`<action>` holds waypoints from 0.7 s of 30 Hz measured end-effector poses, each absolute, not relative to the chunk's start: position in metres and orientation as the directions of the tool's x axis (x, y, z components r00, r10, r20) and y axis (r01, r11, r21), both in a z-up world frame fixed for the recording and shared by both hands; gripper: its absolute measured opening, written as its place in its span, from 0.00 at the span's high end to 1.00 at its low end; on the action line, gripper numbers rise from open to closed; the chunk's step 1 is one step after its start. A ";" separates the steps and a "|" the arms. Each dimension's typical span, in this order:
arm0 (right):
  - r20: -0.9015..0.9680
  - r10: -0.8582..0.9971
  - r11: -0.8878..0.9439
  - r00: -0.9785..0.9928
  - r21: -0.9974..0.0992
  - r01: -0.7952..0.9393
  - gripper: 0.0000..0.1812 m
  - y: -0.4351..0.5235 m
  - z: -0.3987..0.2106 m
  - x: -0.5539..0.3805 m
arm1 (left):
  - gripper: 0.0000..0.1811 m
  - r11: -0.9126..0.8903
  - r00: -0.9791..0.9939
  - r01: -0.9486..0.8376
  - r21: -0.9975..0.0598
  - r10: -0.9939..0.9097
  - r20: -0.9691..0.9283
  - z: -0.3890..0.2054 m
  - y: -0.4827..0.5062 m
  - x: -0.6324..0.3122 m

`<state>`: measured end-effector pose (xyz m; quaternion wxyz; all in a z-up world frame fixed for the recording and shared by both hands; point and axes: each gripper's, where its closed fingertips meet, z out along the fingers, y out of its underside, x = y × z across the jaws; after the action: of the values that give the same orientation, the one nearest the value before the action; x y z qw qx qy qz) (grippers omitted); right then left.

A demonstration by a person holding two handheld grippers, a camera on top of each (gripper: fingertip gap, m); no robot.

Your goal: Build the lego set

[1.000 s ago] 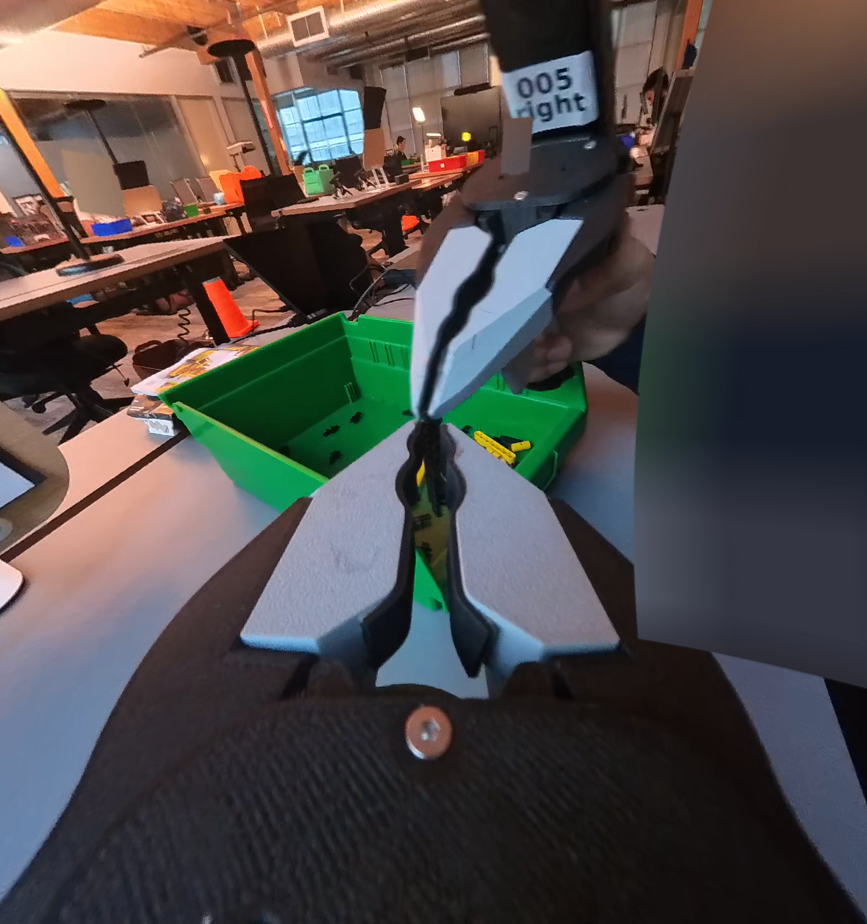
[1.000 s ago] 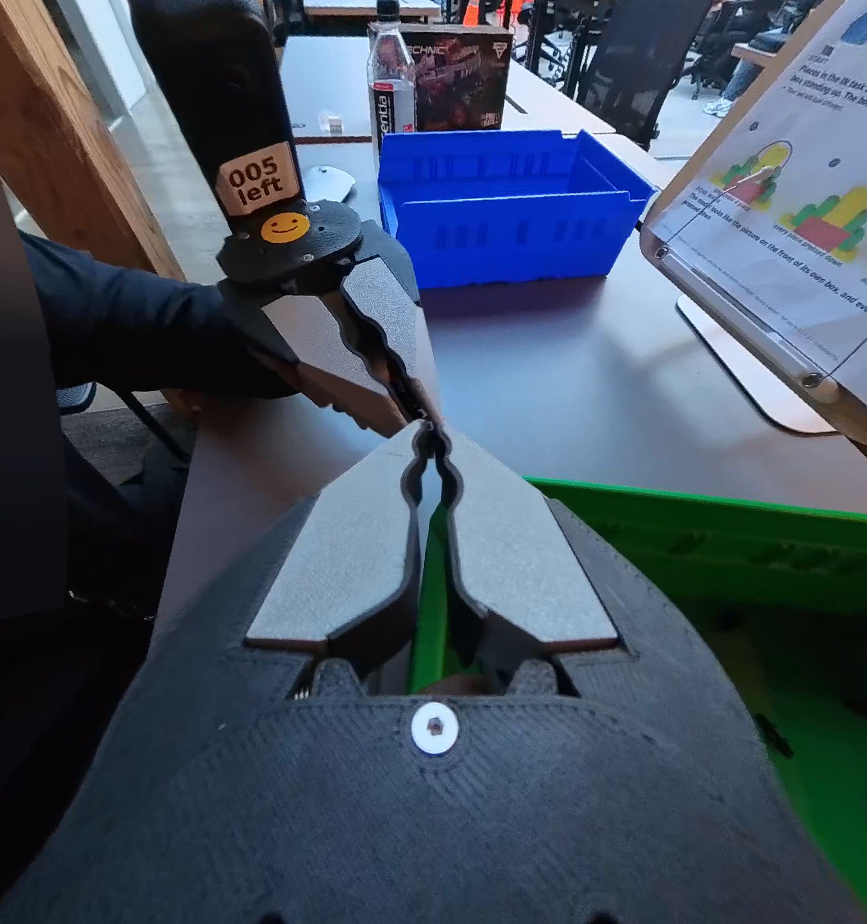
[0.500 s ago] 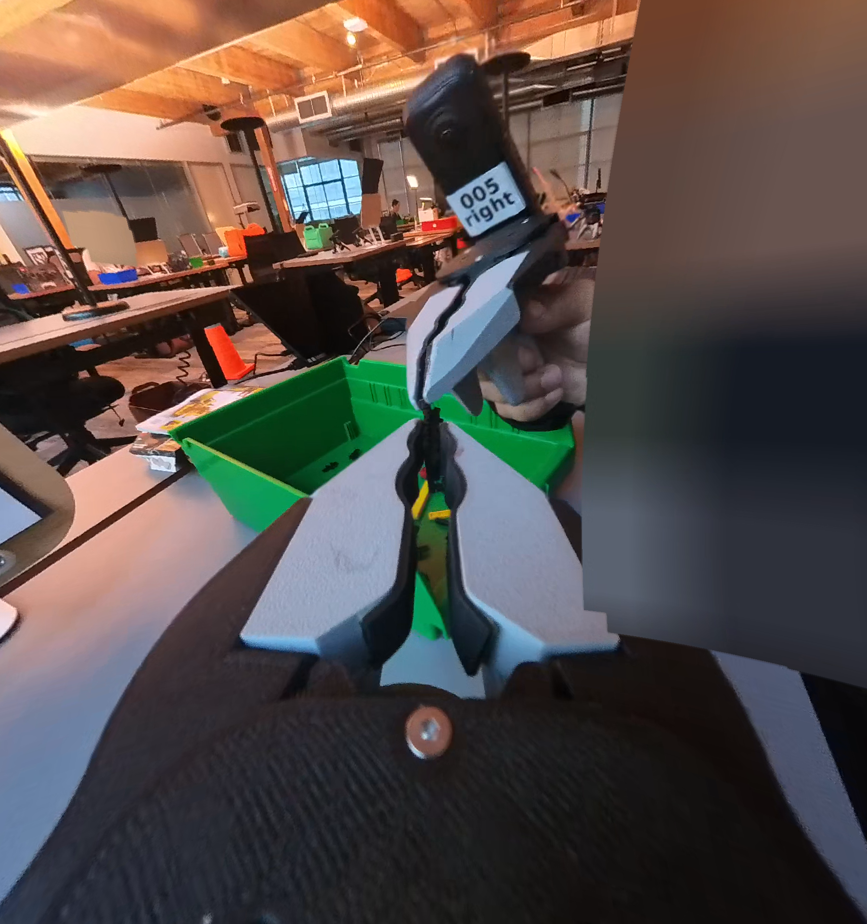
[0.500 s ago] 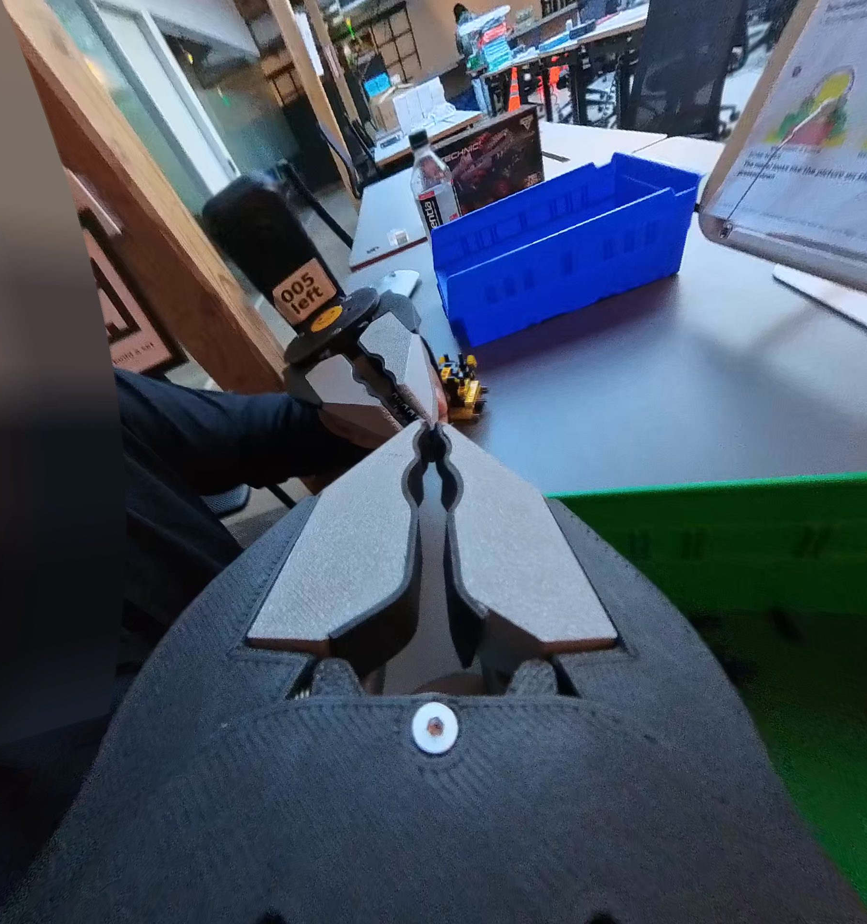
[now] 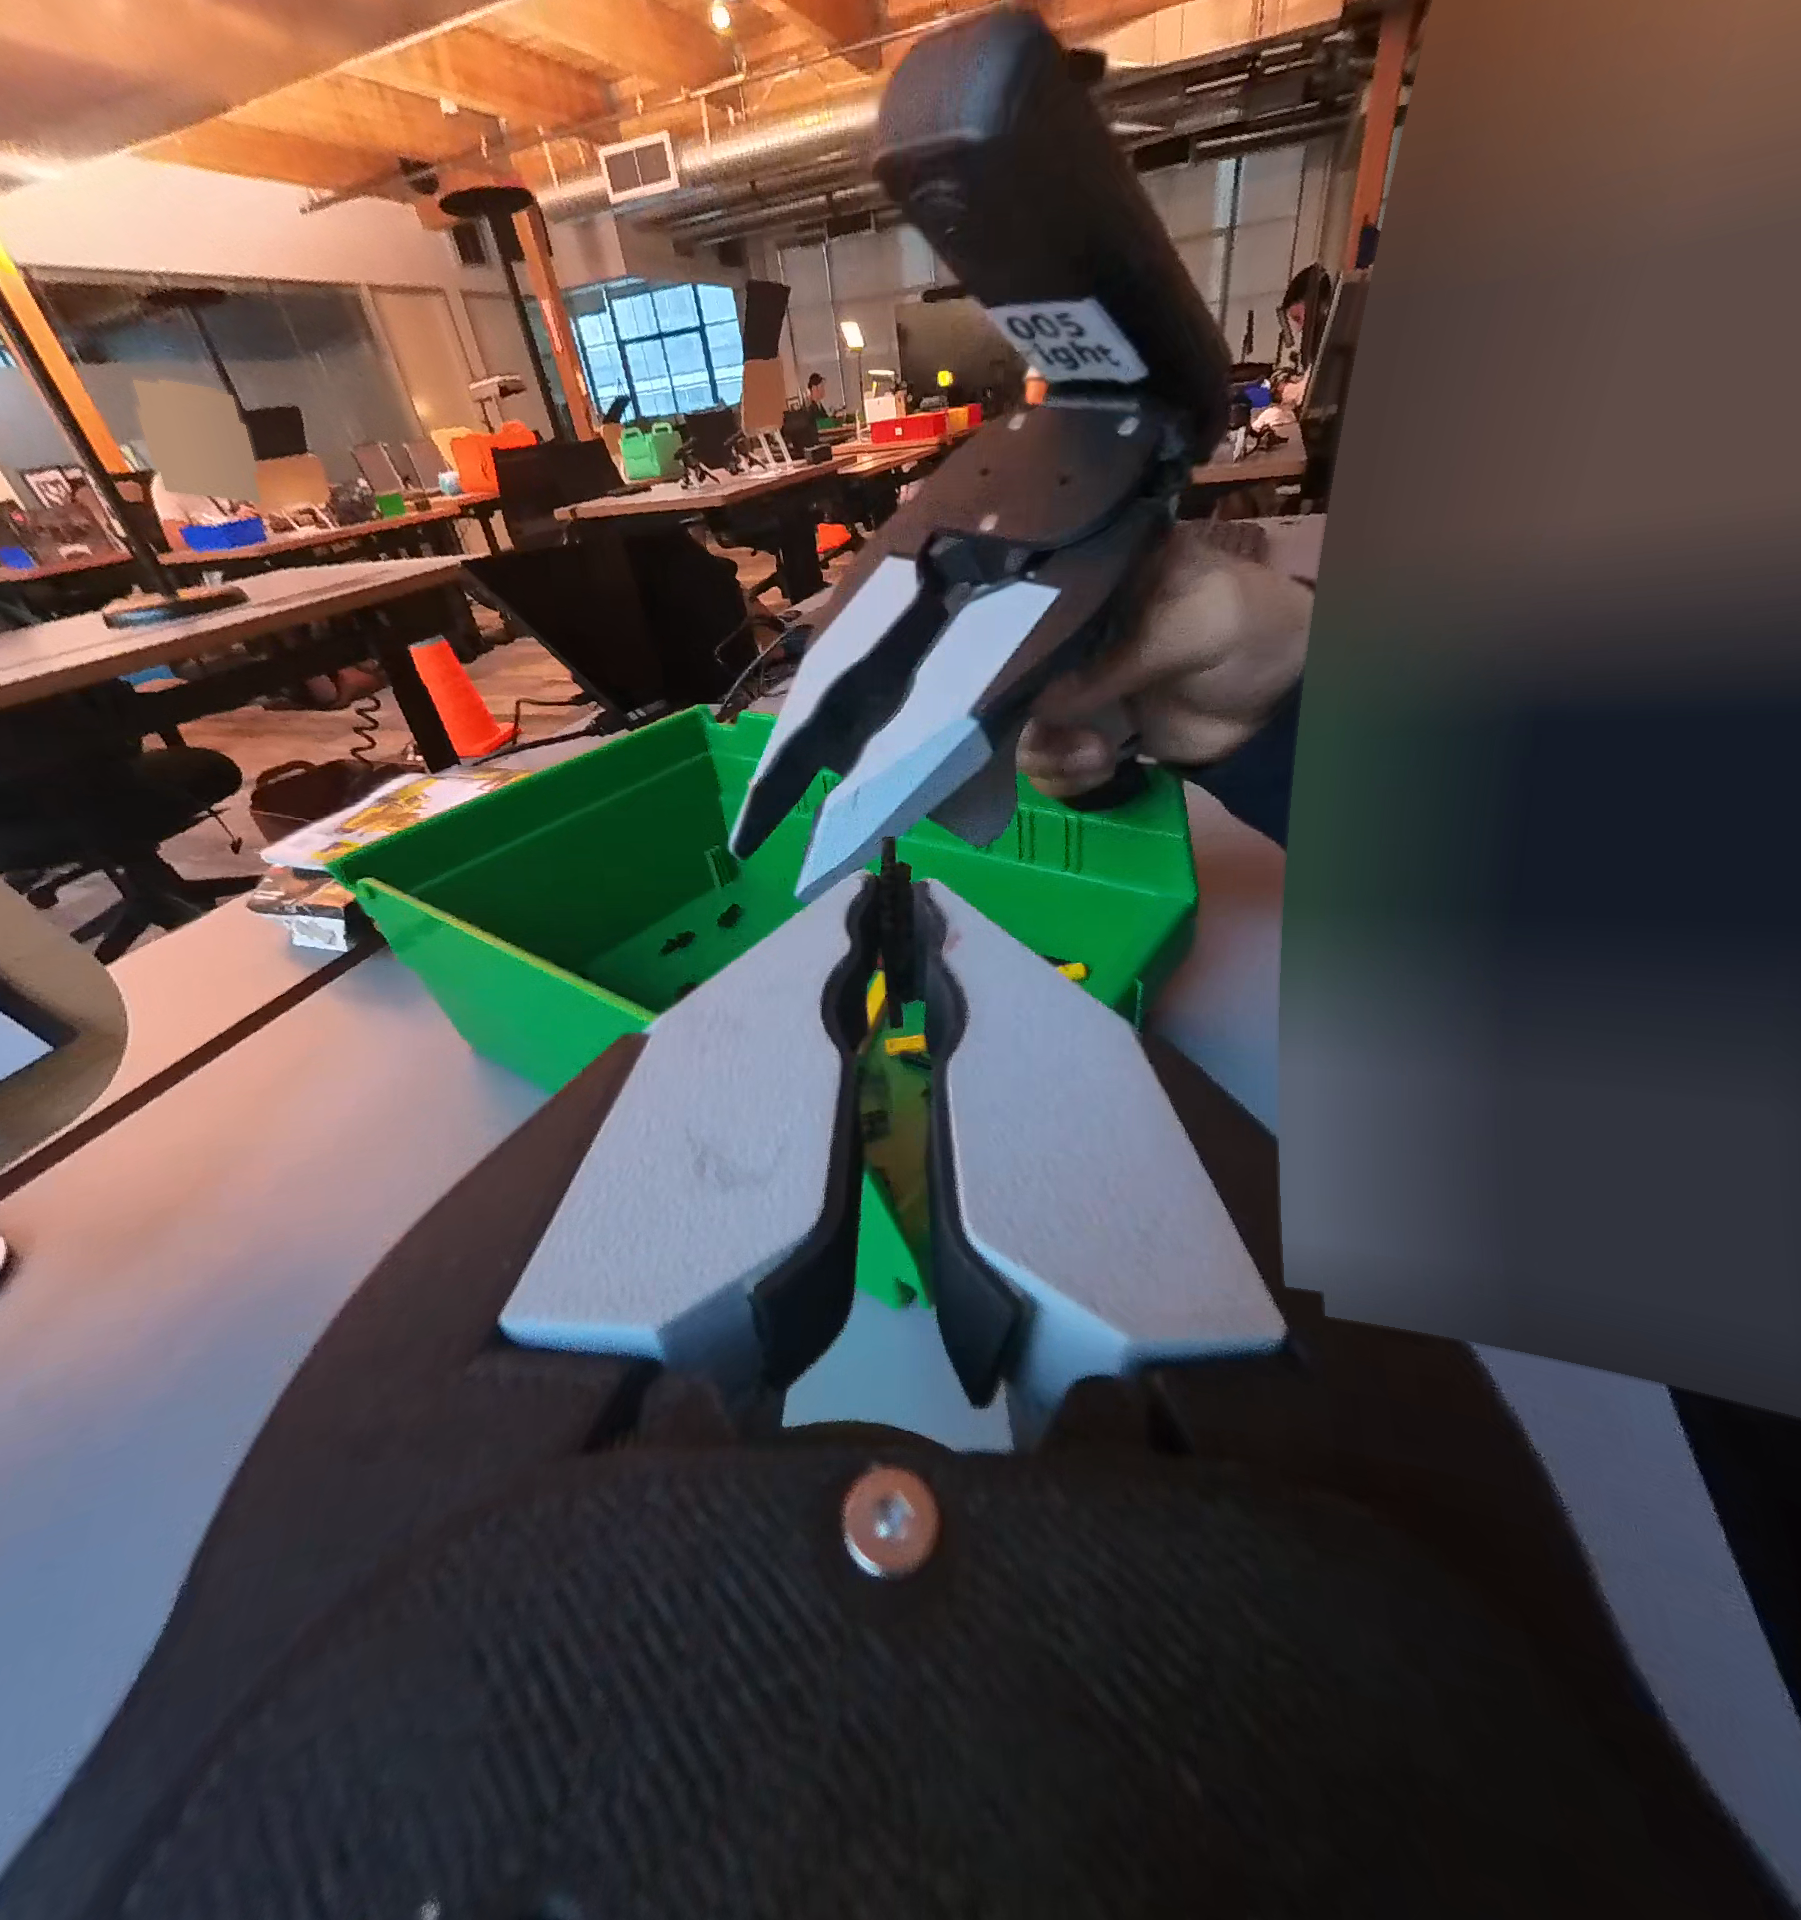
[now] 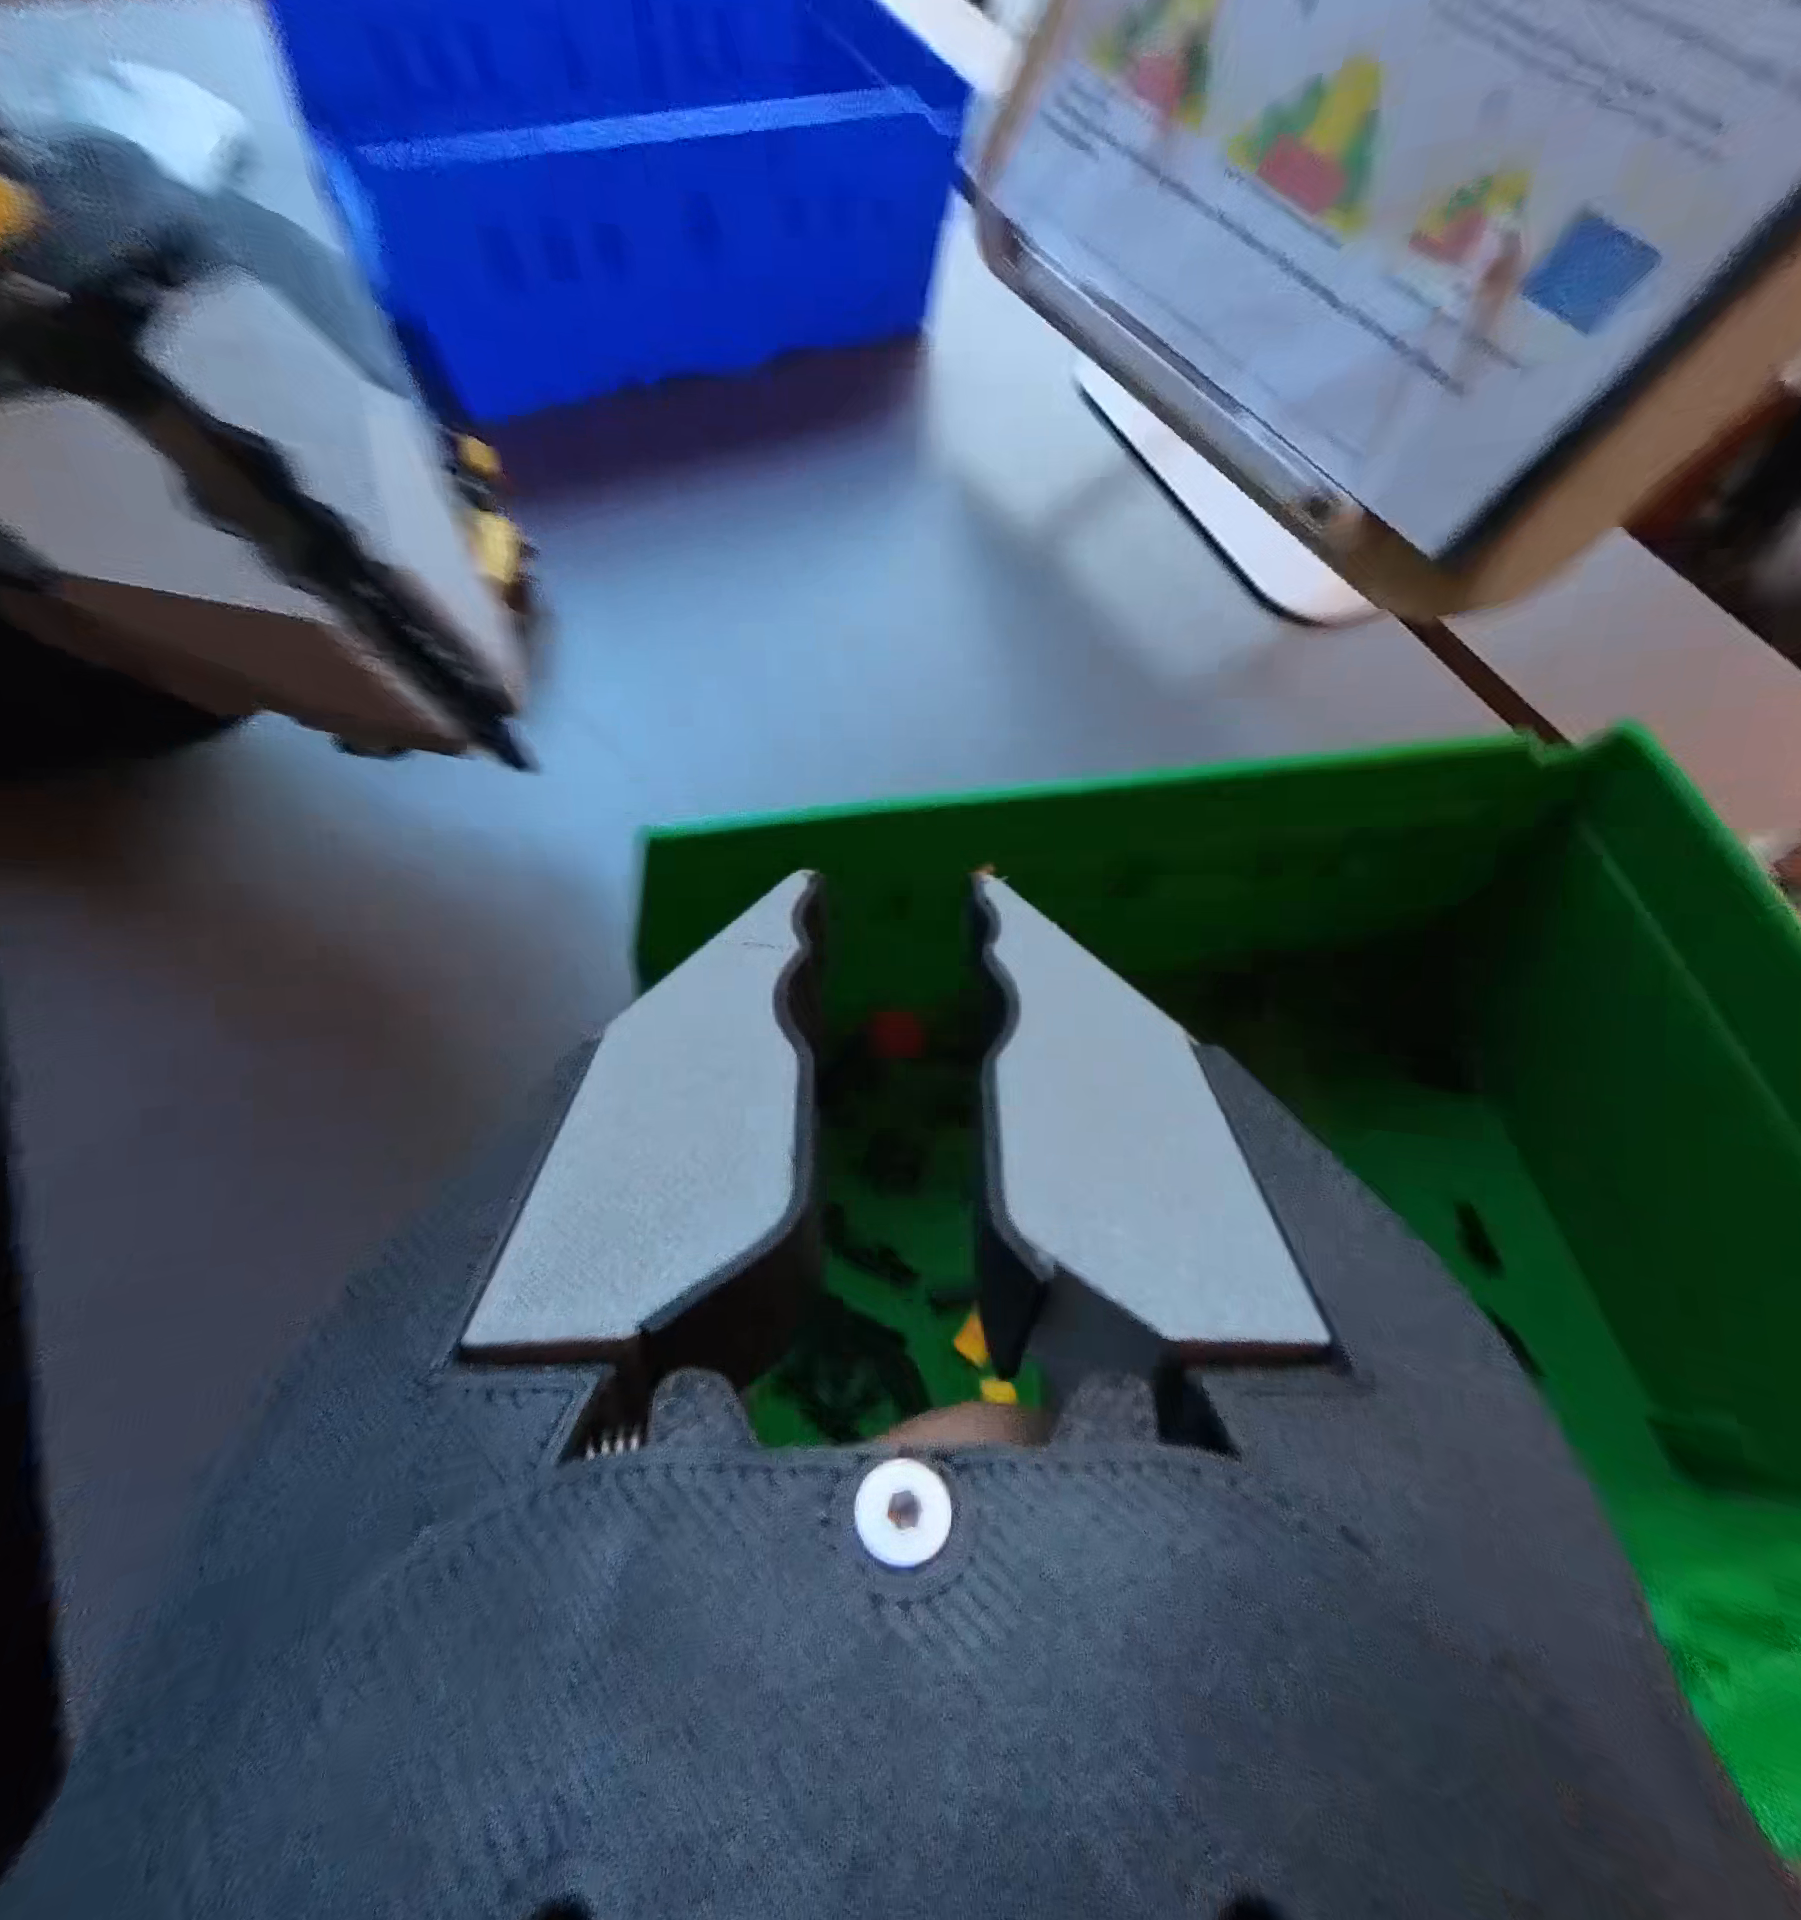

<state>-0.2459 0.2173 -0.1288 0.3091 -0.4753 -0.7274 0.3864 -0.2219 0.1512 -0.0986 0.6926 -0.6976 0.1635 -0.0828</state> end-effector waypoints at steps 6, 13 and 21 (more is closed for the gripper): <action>0.028 0.794 0.205 -0.607 -0.953 0.224 0.92 0.158 -0.087 -0.228 | 0.99 0.003 0.930 -0.110 -0.994 -0.353 -0.104 -0.100 0.151 -0.220; 0.019 0.742 0.228 -0.670 -0.947 0.226 0.98 0.141 -0.094 -0.224 | 0.99 0.021 0.915 -0.105 -0.994 -0.390 -0.105 -0.097 0.148 -0.213; 0.007 0.739 0.223 -0.674 -0.946 0.235 1.00 0.143 -0.093 -0.223 | 0.99 0.038 0.916 -0.101 -0.994 -0.386 -0.107 -0.096 0.148 -0.212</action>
<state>-0.2228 0.1427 -0.0934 0.2374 -0.3268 -0.7452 0.5306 -0.2125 0.1479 -0.0956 0.6981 -0.6861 0.1774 -0.1023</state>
